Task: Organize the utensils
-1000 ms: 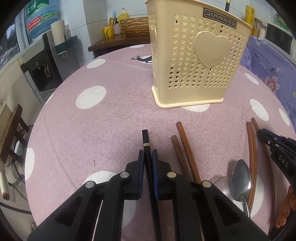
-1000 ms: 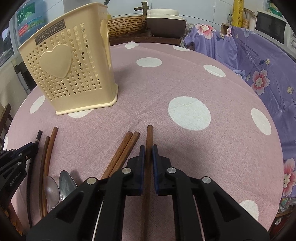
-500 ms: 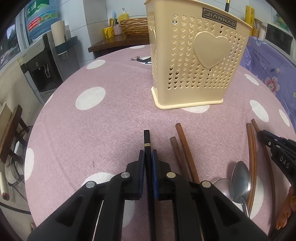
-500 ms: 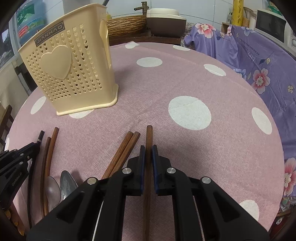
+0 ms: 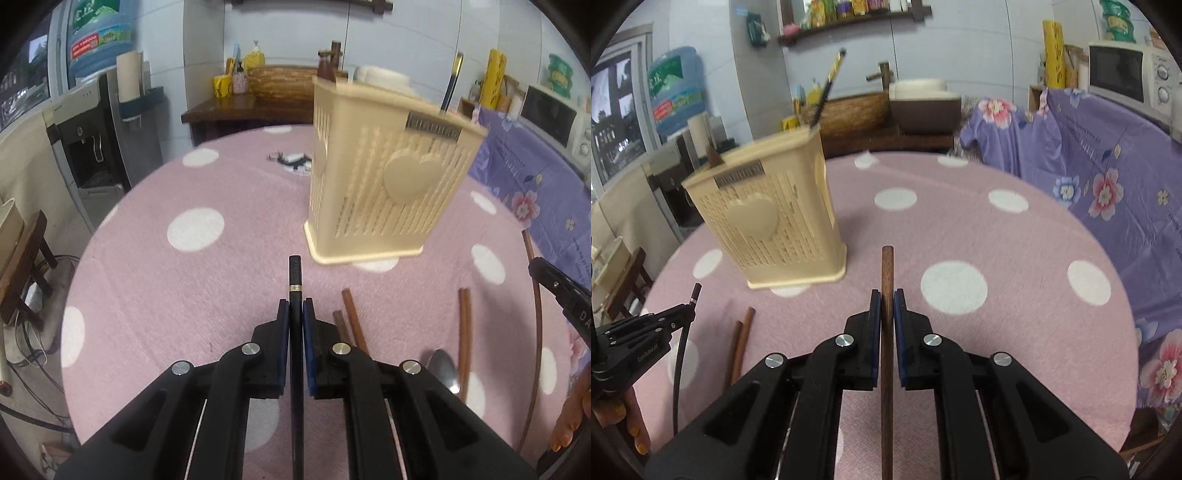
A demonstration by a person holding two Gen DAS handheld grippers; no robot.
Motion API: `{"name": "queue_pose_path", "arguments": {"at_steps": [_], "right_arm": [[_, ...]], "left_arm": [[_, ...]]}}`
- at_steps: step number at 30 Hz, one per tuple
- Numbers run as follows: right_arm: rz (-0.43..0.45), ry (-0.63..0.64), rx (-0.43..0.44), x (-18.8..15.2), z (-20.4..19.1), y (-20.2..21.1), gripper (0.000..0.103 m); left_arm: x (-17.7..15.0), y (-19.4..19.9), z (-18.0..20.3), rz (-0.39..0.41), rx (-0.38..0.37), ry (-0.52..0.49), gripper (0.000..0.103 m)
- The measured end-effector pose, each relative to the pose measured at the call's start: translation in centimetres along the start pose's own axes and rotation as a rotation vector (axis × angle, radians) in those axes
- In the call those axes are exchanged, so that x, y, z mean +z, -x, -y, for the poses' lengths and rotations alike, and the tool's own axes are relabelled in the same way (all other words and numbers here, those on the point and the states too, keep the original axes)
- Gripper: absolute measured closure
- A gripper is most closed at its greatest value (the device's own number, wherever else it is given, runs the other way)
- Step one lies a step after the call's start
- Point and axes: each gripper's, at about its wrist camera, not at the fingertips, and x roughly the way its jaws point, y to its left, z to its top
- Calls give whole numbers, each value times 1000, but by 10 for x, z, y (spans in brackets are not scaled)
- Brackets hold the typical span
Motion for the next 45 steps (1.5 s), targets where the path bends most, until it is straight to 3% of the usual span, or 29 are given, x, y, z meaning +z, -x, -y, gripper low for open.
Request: {"name": "queue_pose_path", "arguments": {"at_steps": [8,16,45], "right_arm": [[158,-5,51,31,8,65,95],[243,7,92,50,5,109,95],[260,55,92,71,-4,114,95]], "left_arm": [[32,66,-5,182,-27,13,94],[50,99,-9,272,-31,18,95],[67,117,-14,322,-45,7,95]]}}
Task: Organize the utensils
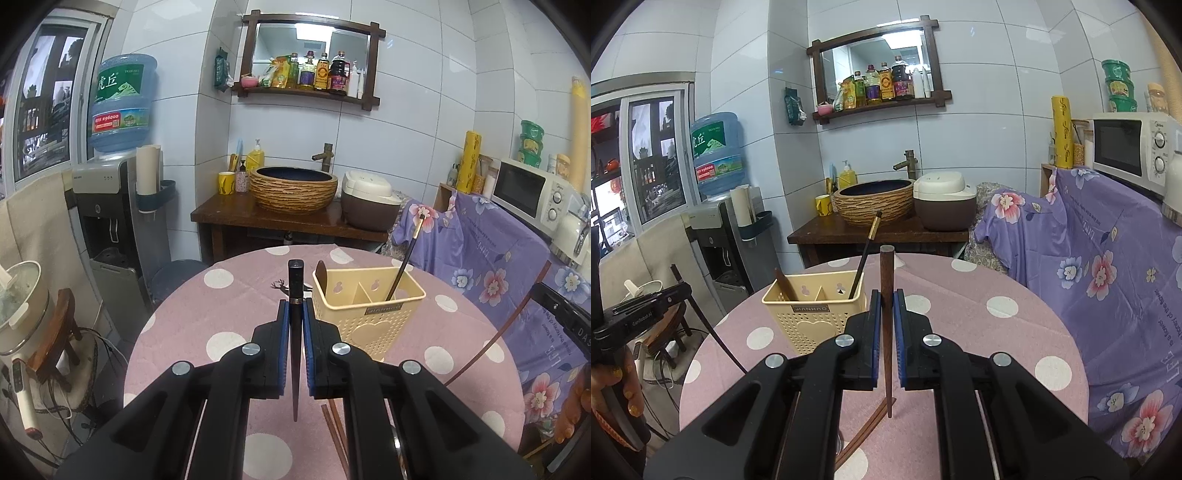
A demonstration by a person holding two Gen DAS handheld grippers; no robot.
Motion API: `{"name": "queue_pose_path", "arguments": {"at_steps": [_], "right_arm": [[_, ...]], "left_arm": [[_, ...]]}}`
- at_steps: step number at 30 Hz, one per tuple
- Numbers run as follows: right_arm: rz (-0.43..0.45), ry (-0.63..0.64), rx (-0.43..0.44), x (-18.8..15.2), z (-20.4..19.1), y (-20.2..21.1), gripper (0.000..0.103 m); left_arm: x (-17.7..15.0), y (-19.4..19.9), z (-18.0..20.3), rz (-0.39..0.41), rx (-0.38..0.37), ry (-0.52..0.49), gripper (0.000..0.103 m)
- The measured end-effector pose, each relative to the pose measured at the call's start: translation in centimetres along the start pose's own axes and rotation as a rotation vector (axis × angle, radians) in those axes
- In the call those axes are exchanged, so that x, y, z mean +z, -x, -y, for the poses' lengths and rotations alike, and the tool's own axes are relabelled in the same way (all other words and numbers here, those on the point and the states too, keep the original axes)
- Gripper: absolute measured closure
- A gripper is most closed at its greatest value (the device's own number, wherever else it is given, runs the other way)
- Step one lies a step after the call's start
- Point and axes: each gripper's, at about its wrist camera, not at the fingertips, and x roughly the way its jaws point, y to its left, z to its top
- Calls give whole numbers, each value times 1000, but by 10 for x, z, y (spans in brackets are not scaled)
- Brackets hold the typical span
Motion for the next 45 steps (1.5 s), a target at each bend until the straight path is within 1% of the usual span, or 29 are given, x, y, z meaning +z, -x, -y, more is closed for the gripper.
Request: {"name": "queue_pose_path", "arguments": {"at_steps": [5,11,13,15,18,20,22,27,30,33,36,39,42,43,44,45], "right_arm": [[22,19,36,31,-11,4,95],[94,43,76,99,-35,12,95],[122,40,85,122,-44,12,95],[129,34,93,142,-52,7,95],[153,37,69,156,-60,-6,95],[151,46,47,152,-63,-21,95],[115,34,40,141,-63,-41,95],[4,-1,31,97,-55,-89,95],[-46,-22,34,75,-49,-107,95],[-74,-45,32,59,-43,-118,95],[-65,-59,26,52,-38,-121,95],[-64,-80,37,52,-33,-121,95],[-58,-100,45,51,-29,-121,95],[-60,-95,44,52,-29,-122,93],[-63,-89,44,51,-30,-122,87],[-58,-86,46,49,-30,-119,75]], "left_arm": [[33,10,3,19,-47,-10,95],[102,29,19,107,-76,-31,95],[122,28,24,116,-93,-19,95],[137,24,28,130,-103,-8,95],[146,9,34,145,-92,7,95],[142,-9,34,122,-96,29,95],[131,-31,32,85,-91,49,95],[92,-77,24,-12,-71,79,95],[67,-96,21,-62,-66,84,95],[54,-105,19,-80,-56,84,95],[45,-113,19,-103,-48,86,95],[42,-113,17,-82,-29,80,94],[43,-112,18,-84,-42,72,94],[43,-109,19,-78,-44,71,94],[43,-106,20,-70,-43,65,93],[43,-101,20,-62,-43,59,86]]}}
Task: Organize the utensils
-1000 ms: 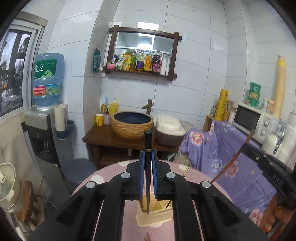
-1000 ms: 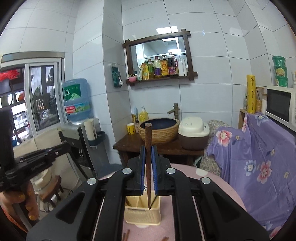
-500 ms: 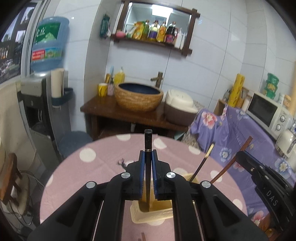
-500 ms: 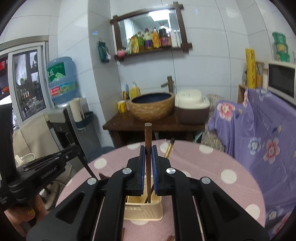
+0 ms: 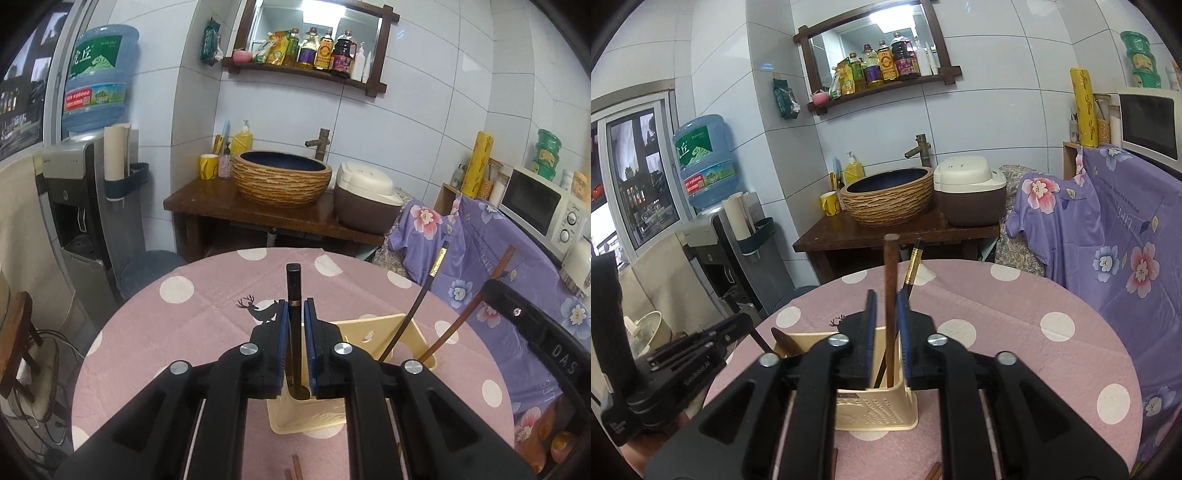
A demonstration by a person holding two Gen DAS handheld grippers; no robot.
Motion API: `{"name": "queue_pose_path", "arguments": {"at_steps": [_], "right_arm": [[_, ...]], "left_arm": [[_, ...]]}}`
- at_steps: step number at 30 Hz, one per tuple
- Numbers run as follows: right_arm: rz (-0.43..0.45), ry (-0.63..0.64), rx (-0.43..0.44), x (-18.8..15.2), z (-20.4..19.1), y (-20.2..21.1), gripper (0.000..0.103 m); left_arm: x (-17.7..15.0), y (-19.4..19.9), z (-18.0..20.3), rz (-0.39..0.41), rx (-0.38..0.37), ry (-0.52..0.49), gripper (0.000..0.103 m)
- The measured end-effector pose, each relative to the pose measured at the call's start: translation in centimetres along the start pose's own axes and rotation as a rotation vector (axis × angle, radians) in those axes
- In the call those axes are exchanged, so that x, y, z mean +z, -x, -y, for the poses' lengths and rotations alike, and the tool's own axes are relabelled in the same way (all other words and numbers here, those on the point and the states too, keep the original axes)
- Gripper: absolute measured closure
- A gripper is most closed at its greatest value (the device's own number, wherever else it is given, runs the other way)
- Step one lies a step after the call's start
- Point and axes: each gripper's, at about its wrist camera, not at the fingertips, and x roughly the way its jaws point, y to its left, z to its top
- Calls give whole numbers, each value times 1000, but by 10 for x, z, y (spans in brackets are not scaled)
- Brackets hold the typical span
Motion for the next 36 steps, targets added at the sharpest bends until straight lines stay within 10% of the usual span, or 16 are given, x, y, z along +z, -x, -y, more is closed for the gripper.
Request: {"name": "queue_pose_path", "arguments": {"at_steps": [3,9,36], "right_arm": [[35,16,-3,-7,-2,12,58],[70,91,-34,-34,-9,42,48],[-216,160,-239,-230,22,78,31]], "left_arm": [[-4,17,0,38,0,-16,49],[-35,48,-6,66,16,-36,24],[-200,61,-42,-211,102,-19,18]]}}
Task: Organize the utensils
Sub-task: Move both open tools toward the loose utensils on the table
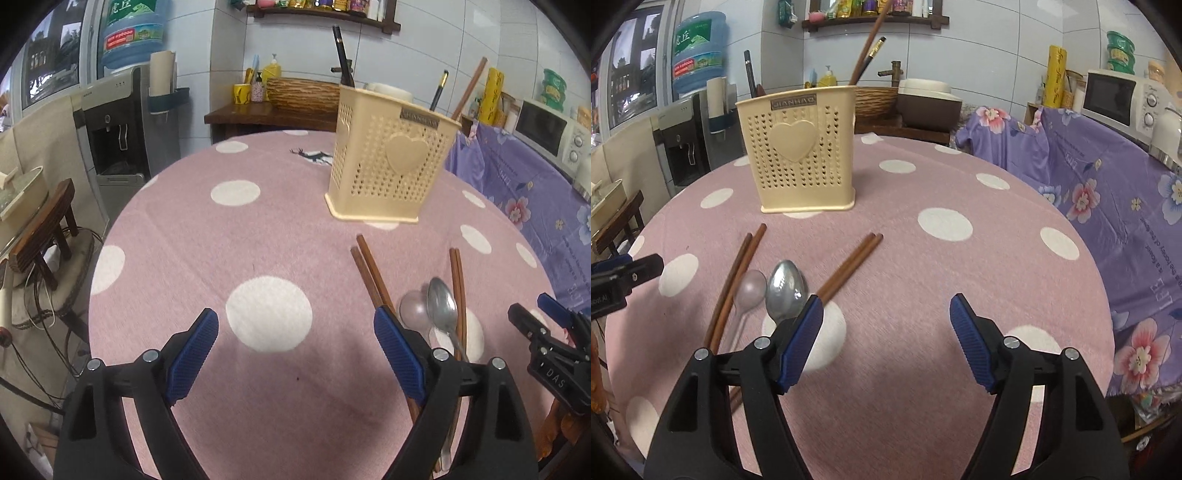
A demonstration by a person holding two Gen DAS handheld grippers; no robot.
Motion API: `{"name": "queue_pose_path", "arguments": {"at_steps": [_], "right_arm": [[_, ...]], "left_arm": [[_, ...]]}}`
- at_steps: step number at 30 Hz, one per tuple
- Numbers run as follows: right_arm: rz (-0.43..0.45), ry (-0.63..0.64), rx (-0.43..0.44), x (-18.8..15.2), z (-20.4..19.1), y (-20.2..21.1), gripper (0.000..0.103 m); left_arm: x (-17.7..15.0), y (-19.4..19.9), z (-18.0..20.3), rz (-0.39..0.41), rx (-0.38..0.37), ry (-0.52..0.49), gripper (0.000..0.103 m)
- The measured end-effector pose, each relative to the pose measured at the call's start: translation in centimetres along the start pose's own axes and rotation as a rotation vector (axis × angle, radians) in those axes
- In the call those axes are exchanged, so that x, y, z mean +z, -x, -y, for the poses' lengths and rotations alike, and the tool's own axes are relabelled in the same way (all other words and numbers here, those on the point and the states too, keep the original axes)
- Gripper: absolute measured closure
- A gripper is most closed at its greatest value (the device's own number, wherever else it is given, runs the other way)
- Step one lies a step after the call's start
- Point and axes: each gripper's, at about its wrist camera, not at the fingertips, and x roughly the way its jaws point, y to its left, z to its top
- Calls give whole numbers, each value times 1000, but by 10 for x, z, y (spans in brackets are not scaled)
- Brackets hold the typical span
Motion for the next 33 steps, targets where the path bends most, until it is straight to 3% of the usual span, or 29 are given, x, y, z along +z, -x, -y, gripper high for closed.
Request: {"name": "queue_pose_path", "arguments": {"at_steps": [2,9,19,25,33], "right_arm": [[3,2,-17,-1,3,2,31],[12,-18,-36,-4,12,7,29],[14,-14,-34,-5,12,11,27],[9,-32,-32,-8,18,12,26],[0,-42,-21,-10,19,11,26]], "left_arm": [[-4,-2,2,-9,3,-8,18],[-7,-6,4,-30,0,-18,33],[-11,-11,11,-79,-65,18,57],[-11,-17,15,-104,-110,39,60],[-13,-28,46,-147,-149,-35,60]]}}
